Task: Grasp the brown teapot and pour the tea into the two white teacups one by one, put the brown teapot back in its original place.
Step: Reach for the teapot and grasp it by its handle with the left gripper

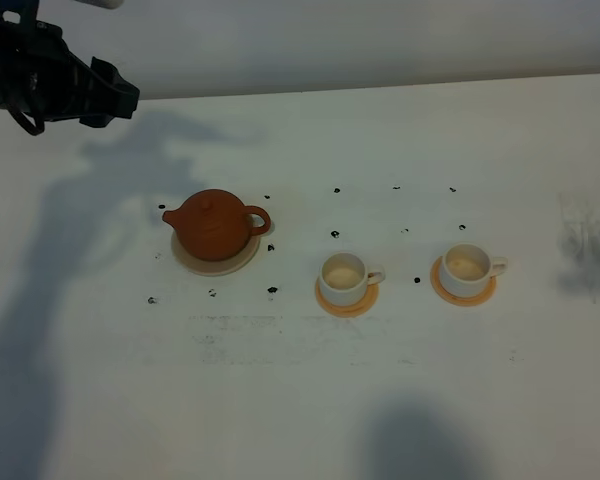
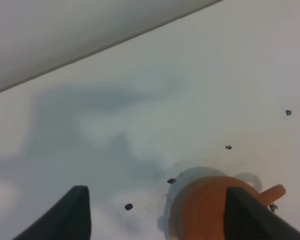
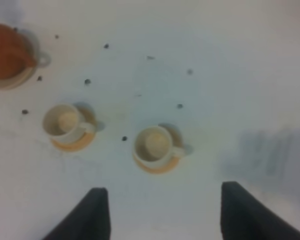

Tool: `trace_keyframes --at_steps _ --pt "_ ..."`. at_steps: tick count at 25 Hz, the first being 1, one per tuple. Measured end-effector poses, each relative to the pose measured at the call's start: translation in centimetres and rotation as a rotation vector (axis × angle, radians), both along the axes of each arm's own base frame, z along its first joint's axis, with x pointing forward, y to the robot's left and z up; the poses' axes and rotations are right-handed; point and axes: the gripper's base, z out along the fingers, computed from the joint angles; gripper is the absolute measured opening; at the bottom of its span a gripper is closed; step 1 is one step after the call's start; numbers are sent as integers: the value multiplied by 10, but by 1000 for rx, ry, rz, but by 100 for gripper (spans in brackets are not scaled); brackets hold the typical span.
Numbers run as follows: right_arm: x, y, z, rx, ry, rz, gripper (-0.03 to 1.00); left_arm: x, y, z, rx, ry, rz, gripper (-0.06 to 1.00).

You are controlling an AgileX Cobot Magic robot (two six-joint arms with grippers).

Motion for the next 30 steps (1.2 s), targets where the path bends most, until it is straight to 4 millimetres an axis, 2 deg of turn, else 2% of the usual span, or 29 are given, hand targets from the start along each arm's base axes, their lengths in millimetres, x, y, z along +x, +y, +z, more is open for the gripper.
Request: trace_keyframes --at_steps 4,8,10,14,18,22,26,30 --pt "-49 -10 18 -28 -104 -69 50 0 -13 -3 2 -3 -30 57" --pt "-95 -18 28 -47 -196 -132 50 6 -33 -23 11 35 -72 57" --pt "-114 -21 30 -51 -221 -150 50 11 -41 -34 18 42 -80 57" --pt "-140 -24 27 -54 -254 -172 50 17 -54 -43 29 2 -84 57" --pt "-158 -26 2 -54 -264 -179 50 18 -68 -47 57 -37 -113 56" --pt "-166 -27 -36 -51 -264 -187 50 18 -74 -48 69 -54 -128 57" --pt "-180 -27 -67 -19 -350 -196 49 18 -75 -48 81 -71 -136 57" --pt "-192 -28 -88 -4 -429 -200 46 17 -81 -49 85 -70 -153 57"
